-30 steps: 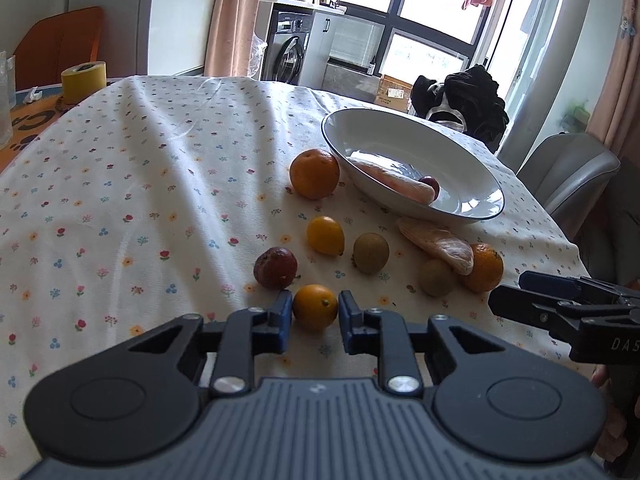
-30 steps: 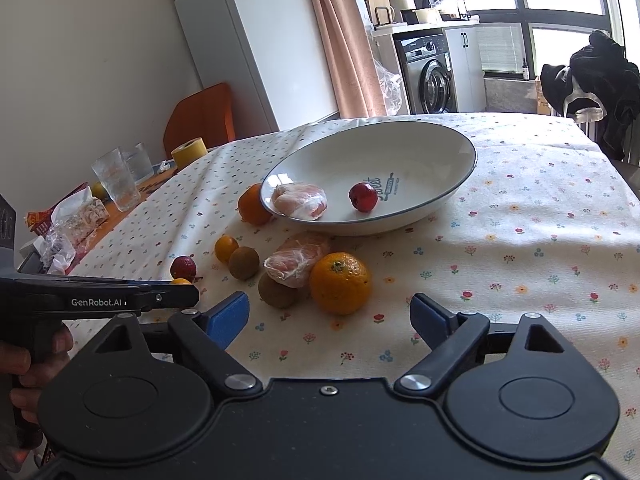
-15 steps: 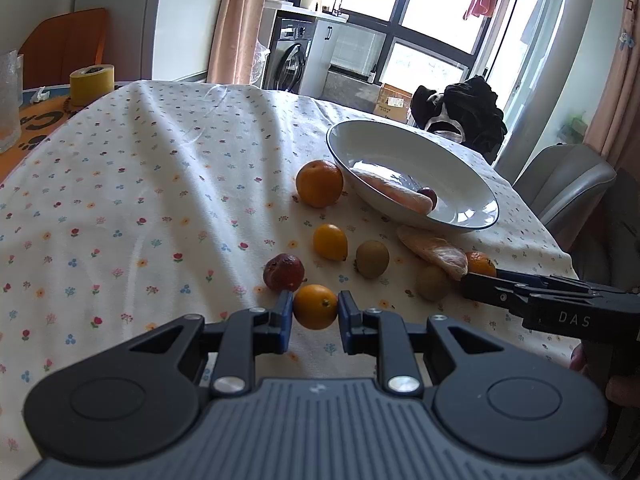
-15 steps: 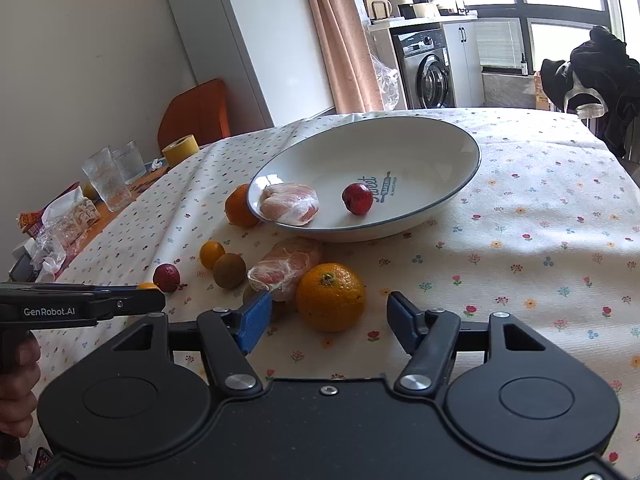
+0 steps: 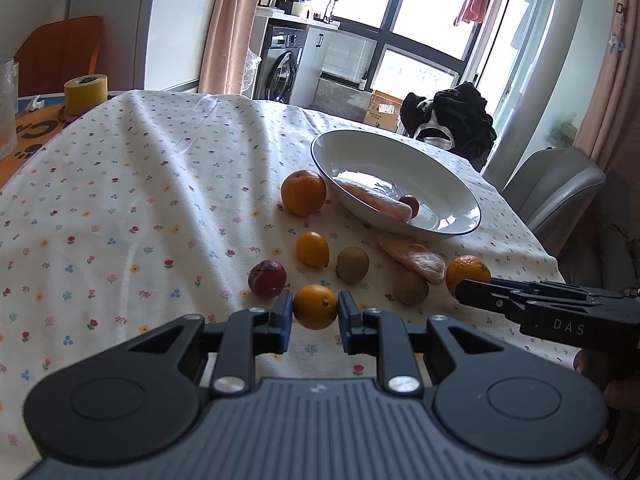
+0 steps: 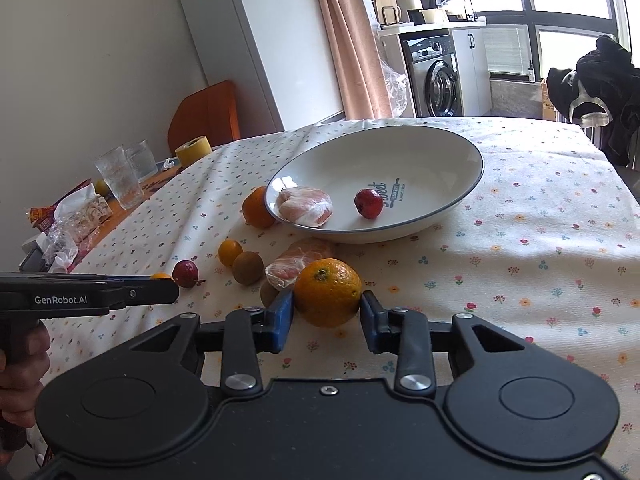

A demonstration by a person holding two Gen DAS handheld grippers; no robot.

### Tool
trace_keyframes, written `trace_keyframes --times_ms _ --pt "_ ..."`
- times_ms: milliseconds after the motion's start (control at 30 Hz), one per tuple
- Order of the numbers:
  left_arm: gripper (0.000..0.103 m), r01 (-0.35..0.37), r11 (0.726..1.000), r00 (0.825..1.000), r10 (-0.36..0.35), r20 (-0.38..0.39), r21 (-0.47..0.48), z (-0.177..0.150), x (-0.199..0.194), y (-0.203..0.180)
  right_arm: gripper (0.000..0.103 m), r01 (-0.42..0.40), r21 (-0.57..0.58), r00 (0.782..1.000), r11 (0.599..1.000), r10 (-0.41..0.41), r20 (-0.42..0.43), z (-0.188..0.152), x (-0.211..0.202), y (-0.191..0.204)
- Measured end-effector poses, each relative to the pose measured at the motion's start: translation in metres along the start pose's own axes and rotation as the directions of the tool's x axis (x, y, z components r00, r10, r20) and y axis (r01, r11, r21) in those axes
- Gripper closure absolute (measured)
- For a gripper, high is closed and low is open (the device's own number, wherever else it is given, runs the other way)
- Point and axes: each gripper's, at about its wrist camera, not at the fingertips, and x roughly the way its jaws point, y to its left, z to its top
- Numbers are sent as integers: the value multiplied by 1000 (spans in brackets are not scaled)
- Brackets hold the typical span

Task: Organize fruits
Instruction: 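Grasp a small tangerine with the left tool while the right tool grasps the large orange, then place the tangerine in the white bowl with the left tool while the right tool places the orange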

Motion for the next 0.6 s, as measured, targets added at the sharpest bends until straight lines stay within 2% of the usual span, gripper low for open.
trace_keyframes --times_ms 600 --pt "81 14 999 1000 -16 25 42 15 0 -15 69 4 -17 998 1000 -3 56 14 -14 0"
